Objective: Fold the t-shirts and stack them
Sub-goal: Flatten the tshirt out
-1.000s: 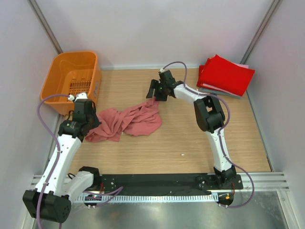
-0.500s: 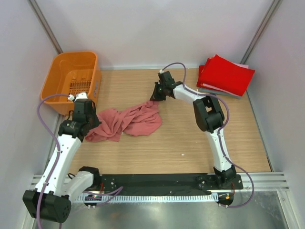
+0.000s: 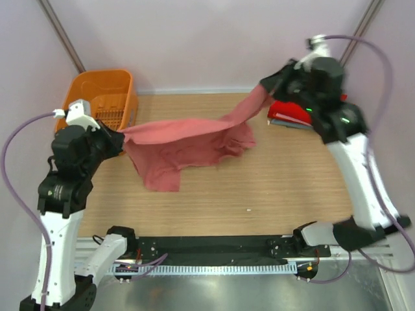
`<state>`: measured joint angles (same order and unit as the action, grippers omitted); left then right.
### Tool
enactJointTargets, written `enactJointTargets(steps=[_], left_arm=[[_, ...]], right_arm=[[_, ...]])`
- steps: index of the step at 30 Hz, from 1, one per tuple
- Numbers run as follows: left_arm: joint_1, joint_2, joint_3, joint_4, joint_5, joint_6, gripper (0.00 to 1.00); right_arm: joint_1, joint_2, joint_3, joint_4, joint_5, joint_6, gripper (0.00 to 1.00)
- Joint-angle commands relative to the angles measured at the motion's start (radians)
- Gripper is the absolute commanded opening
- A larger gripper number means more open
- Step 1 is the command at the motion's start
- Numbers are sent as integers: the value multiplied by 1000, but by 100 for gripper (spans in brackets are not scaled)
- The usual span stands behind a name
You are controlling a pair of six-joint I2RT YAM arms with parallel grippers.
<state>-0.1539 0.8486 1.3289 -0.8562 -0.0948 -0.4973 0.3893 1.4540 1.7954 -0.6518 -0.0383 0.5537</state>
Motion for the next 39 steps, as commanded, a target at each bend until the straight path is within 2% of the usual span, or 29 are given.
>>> enactJointTargets(steps=[1, 4, 6, 10, 15, 17, 21, 24, 26, 27, 31, 32, 34, 35, 36, 37, 38, 39], left_arm=[[5, -49, 122, -49, 161, 14, 0], [7, -89, 239, -67, 205, 22, 0], [-22, -98, 335, -95, 214, 23, 0], [-32, -170, 355, -3, 264, 0, 0], [-32, -214, 452, 33, 251, -32, 0], [-32, -200, 509, 17, 259, -23, 0], [-32, -174, 520, 40, 235, 20, 0], [-32, -100, 530, 10, 143, 48, 0], [-32, -51, 518, 3, 101, 66, 0], [-32, -1, 504, 19, 60, 69, 0], [-33, 133, 361, 106, 3, 65, 0], [-33, 170, 340, 115, -29, 65, 0], [-20, 298, 264, 155, -83, 66, 0], [26, 350, 247, 172, -69, 39, 0], [48, 419, 237, 192, -57, 14, 0], [68, 551, 231, 207, -42, -4, 0], [88, 637, 239, 219, -13, -20, 2], [112, 715, 259, 221, -5, -38, 11]], right_arm=[[5, -203, 122, -198, 97, -14, 1], [5, -332, 218, -334, 120, -9, 1], [5, -392, 343, -443, 135, -6, 1], [5, -460, 615, -568, 141, 17, 1], [5, -584, 651, -513, 133, 15, 1], [8, -584, 651, -506, 164, -14, 1], [20, -525, 651, -479, 215, -77, 1], [42, -457, 627, -425, 312, -153, 1], [49, -397, 552, -360, 366, -198, 1], [55, -365, 526, -341, 447, -246, 1], [54, -157, 322, -167, 540, -319, 1], [51, -156, 297, -140, 540, -327, 1], [14, 12, 271, -99, 494, -318, 1], [-9, 76, 277, -70, 459, -310, 1], [-29, 221, 283, -46, 431, -301, 1], [-62, 296, 306, -20, 378, -285, 1], [-79, 377, 340, 27, 341, -276, 1], [-93, 584, 398, 29, 300, -270, 1]])
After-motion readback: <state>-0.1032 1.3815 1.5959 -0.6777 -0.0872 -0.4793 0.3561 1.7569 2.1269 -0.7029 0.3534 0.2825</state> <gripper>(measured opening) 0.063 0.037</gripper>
